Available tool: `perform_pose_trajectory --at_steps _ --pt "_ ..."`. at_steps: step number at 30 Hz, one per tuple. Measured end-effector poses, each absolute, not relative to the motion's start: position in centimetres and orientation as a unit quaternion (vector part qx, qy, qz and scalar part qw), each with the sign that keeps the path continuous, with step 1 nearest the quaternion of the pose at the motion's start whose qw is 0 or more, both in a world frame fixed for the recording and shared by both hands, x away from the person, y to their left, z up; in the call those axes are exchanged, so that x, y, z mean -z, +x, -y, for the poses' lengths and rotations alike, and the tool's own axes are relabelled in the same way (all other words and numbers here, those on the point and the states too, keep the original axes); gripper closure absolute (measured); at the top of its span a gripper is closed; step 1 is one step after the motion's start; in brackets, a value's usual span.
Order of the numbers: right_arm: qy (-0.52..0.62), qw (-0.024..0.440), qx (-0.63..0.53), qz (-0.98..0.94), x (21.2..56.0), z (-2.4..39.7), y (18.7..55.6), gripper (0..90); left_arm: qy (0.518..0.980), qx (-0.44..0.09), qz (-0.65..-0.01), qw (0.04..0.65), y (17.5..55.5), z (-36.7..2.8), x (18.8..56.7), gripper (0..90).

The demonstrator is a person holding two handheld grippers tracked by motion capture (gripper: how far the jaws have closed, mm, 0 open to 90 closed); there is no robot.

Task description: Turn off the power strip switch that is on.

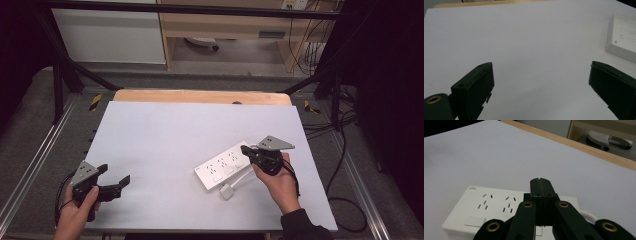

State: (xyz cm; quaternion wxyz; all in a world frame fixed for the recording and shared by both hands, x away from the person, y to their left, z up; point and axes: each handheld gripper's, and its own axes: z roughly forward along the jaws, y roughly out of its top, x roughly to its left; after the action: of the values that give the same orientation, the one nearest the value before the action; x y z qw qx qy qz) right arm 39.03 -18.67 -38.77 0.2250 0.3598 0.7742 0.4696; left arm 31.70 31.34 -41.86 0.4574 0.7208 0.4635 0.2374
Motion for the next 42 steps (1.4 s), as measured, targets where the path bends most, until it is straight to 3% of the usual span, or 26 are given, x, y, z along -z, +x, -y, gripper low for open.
perform_pose_trajectory --at_steps 42 --pt "0.364 0.190 -0.439 -0.799 41.4 17.8 39.5 90.0 0.726 -0.236 -0.460 0.454 31.7 -31.2 42.0 6.2"
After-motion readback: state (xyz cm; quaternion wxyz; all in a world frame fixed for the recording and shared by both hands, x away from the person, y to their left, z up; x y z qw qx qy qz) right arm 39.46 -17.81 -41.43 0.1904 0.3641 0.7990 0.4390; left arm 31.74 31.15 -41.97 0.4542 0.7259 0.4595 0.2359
